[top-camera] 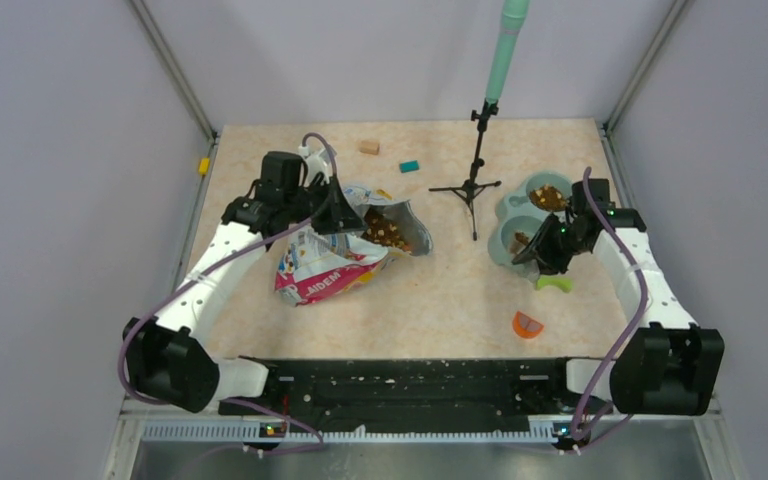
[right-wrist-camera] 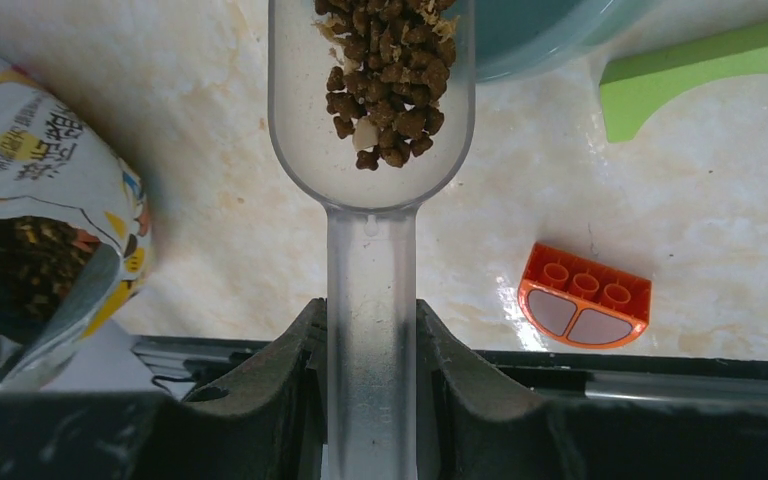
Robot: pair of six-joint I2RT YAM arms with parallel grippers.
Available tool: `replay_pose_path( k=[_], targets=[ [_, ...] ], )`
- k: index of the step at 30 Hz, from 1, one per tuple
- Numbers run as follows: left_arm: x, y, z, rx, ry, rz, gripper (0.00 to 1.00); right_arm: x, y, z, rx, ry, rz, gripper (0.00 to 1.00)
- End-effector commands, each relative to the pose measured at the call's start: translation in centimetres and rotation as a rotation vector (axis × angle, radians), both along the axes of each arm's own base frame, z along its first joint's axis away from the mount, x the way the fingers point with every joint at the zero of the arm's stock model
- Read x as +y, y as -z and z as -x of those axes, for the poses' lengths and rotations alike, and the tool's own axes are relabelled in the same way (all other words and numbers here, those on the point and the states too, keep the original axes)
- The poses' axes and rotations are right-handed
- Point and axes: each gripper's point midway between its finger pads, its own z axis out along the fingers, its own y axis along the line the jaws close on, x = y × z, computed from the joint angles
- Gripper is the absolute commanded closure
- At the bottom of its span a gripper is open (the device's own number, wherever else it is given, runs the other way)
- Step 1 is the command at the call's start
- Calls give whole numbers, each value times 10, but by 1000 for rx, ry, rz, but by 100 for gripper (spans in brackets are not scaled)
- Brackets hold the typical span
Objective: Serve the pet food
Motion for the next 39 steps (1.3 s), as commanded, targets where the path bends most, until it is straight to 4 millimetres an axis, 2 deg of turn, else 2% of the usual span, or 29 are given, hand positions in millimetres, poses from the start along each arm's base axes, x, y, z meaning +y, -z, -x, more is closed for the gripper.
replay_pose_path(
  k=[1, 19, 26, 29, 34, 39],
  targets=[
    [3, -24, -5, -114, -11, 34, 100, 5, -20, -20, -30, 65, -156, 100],
    [7, -18, -3, -112, -35, 25, 100, 3, -47, -40, 30, 363, -460, 100],
    [7, -18, -3, -112, -36, 26, 100, 5, -52, -39, 44, 464, -556, 100],
    [6, -17, -3, -105, -33, 27, 100, 7, -51, -36, 57, 488, -574, 100],
    [6, -19, -4, -112, -32, 32, 100, 10, -32, -27, 105, 528, -621, 100],
    [6, -20, -4, -112, -29, 27, 100, 6, -41, -30, 59, 538, -594, 100]
  ],
)
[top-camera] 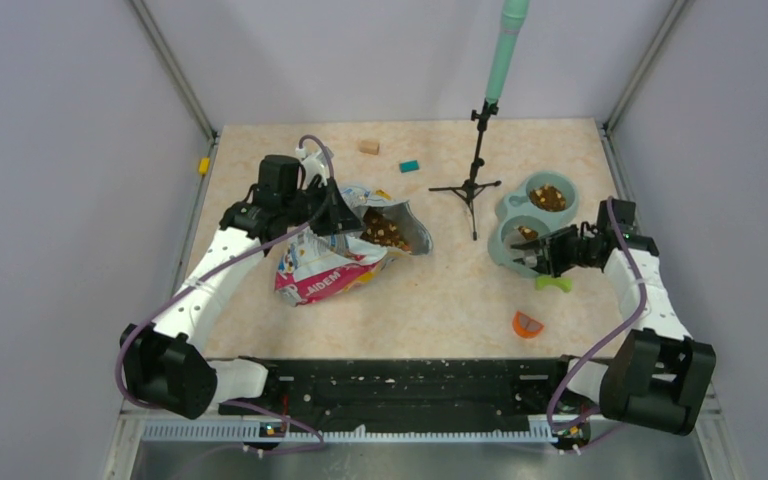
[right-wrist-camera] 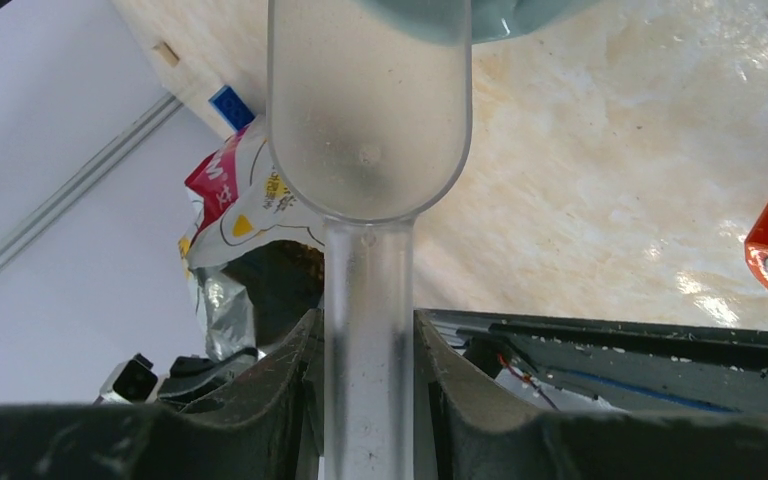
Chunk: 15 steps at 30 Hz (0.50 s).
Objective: Serve the pet food
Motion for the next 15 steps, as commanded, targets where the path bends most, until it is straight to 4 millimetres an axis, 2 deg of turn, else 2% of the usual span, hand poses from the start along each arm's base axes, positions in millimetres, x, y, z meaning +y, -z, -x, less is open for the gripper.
replay_pose_path(
  k=[1, 10, 15],
  targets=[
    [3, -21, -6, -90, -5, 22, 100, -6, -23, -10, -32, 83, -15, 100],
    [5, -24, -4, -81, 55, -49, 100, -17, -38, 7, -98, -4, 169, 100],
    [6, -30, -3, -114, 114, -82, 100, -7, -74, 2, -351, -150, 242, 100]
  ],
)
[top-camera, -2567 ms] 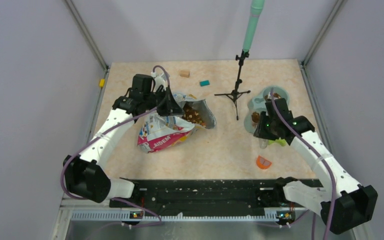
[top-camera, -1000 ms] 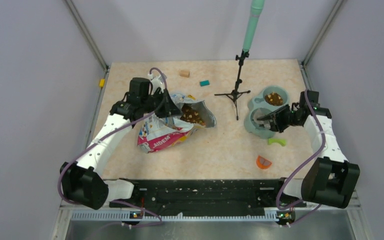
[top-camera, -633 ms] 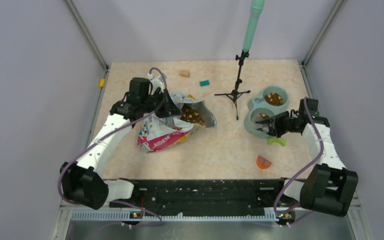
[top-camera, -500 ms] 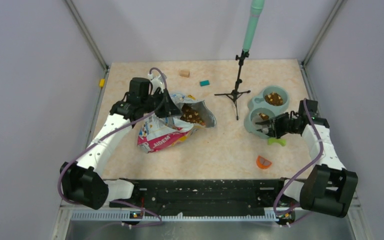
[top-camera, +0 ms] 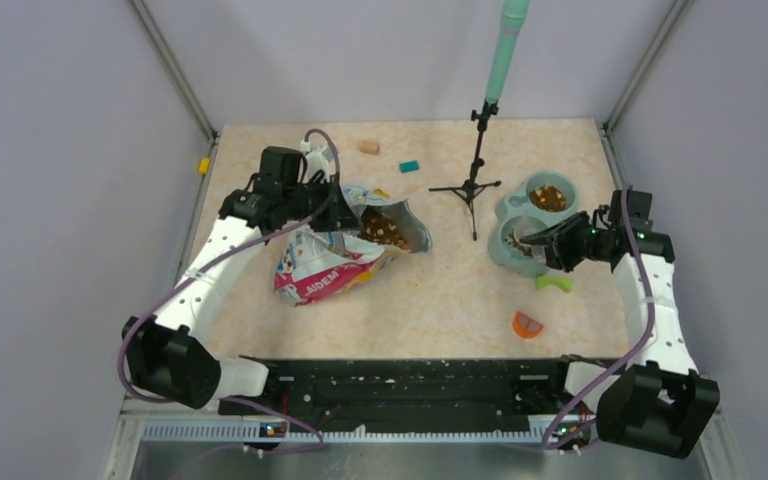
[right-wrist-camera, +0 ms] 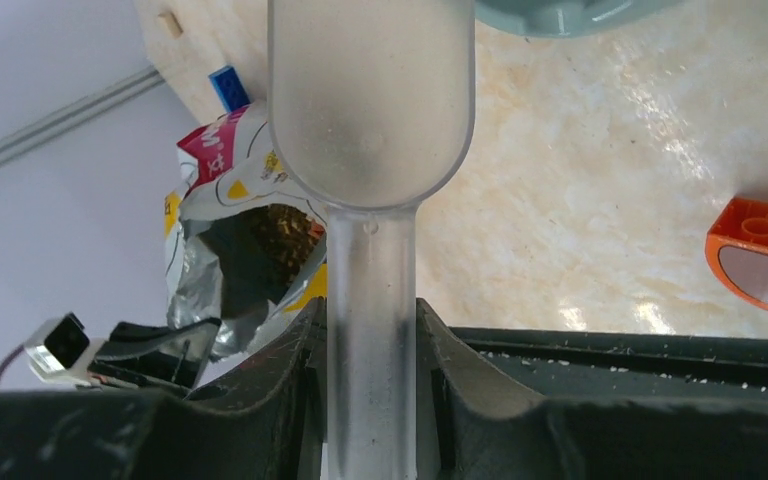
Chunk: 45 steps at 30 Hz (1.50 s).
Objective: Serve the pet food
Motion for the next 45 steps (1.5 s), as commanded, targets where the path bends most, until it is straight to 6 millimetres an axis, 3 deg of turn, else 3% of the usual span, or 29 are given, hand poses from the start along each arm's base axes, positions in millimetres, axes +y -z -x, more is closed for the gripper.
replay_pose_path(
  k=[1, 3, 7, 13, 19, 24, 28, 36, 45],
  targets=[
    [3, -26, -2, -97, 82, -27, 100, 7, -47, -1, -241, -137, 118, 100],
    [3, -27, 1, -99, 123, -45, 100, 17, -62, 3, -318, -217, 188, 100],
    [2, -34, 14, -121, 211, -49, 100, 62, -83, 21, -454, -481, 383, 100],
    [12, -30, 44, -74, 289, -96, 100, 111, -74, 64, -513, -773, 524, 100],
    [21, -25, 53, -61, 245, -122, 100, 155, -78, 102, -673, -1063, 514, 100],
    [20, -25, 52, -67, 211, -106, 100, 166, -64, 123, -683, -1257, 570, 100],
    [23, -26, 58, -70, 200, -107, 100, 170, -56, 121, -679, -1330, 609, 100],
    [23, -25, 63, -64, 167, -85, 100, 199, -45, 106, -683, -1402, 666, 100],
    [16, -33, 52, -74, 149, -43, 100, 229, -8, 92, -524, -1470, 789, 100]
  ],
)
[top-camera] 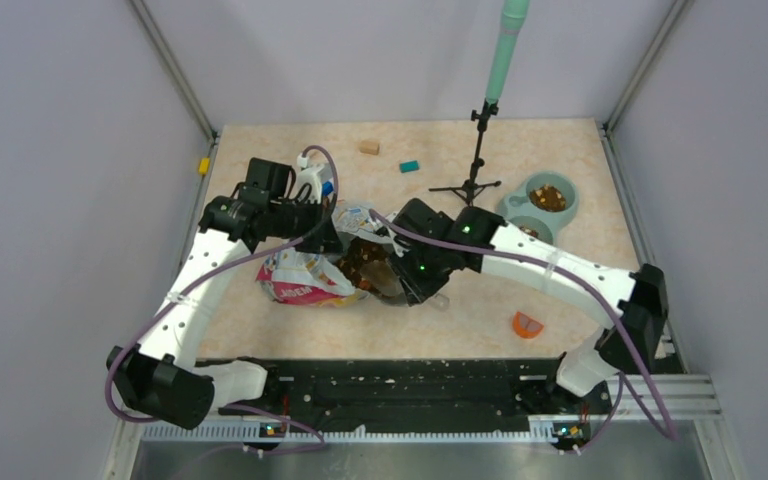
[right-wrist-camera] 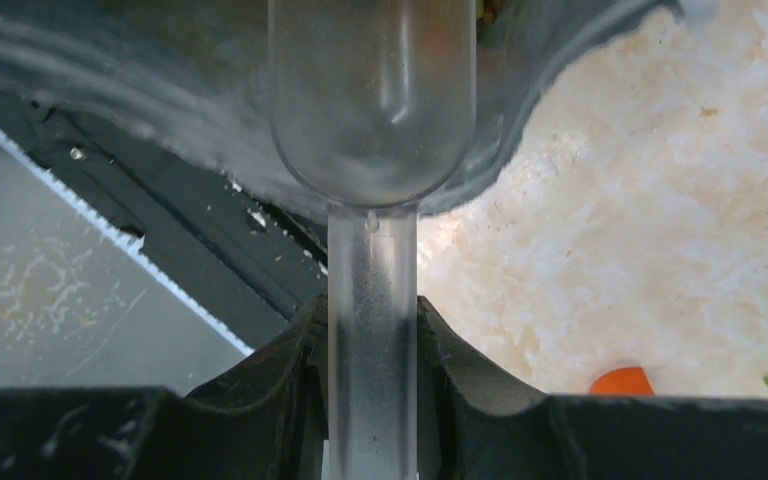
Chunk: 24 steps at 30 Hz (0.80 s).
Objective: Serve the pet food
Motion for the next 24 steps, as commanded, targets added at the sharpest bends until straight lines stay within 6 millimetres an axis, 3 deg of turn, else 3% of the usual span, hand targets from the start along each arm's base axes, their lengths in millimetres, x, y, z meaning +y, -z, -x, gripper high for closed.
replay_pose_path(
  k=[1, 10, 16, 21, 24],
  targets=[
    [-13, -33, -7, -88, 19, 109, 100, 13, -1, -12, -30, 19, 50, 100],
    [-19, -36, -5, -89, 41, 153, 100, 48, 40, -39, -9, 50, 141, 100],
    [-20, -37, -4, -95, 54, 159, 100, 88, 66, -89, -181, 92, 34, 100],
    [-21, -36, -3, -93, 65, 161, 100, 109, 42, -117, -406, 101, -186, 100],
    [-20, -32, -5, -89, 63, 153, 100, 109, 23, -114, -493, 53, -303, 100]
  ],
)
